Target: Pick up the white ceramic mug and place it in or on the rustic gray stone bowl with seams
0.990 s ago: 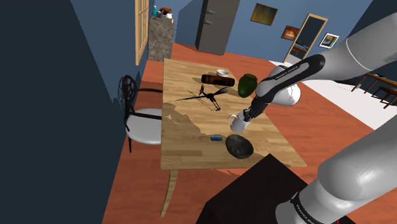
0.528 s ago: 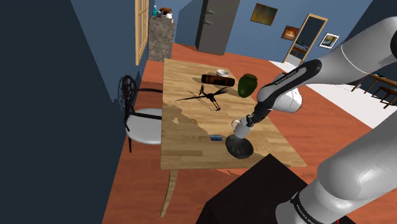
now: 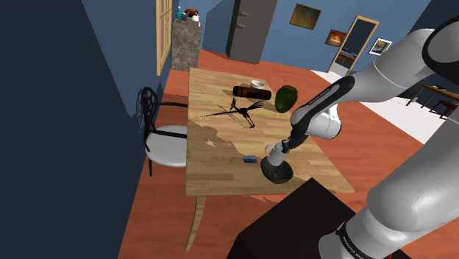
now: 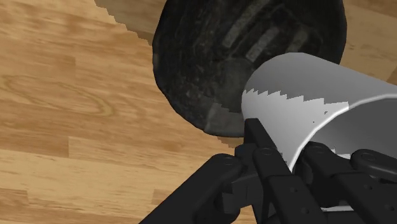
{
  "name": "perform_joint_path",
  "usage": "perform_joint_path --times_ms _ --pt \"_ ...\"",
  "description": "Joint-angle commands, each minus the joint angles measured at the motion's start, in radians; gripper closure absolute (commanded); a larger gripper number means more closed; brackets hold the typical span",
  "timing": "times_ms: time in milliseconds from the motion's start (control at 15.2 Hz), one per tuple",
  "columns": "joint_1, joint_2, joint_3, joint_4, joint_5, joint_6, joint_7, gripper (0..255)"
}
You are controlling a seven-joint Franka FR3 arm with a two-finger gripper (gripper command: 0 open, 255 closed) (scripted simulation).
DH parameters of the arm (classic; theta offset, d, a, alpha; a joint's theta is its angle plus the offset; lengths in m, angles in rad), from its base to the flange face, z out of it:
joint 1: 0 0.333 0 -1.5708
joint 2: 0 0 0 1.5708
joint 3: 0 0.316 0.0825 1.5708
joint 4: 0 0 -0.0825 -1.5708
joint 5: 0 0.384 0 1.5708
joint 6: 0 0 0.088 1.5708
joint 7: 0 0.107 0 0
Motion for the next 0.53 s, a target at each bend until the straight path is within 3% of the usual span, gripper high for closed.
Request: perform_joint_path --times_ms 0,198,462 --pt "-0.008 0.038 0.014 0.008 0.04 0.03 -0.034 255" --pt "-0.029 0.088 0.046 0.017 0.092 0.071 -0.078 255" --pt "-0.03 0.088 0.047 0.017 0.091 0.071 -0.078 255"
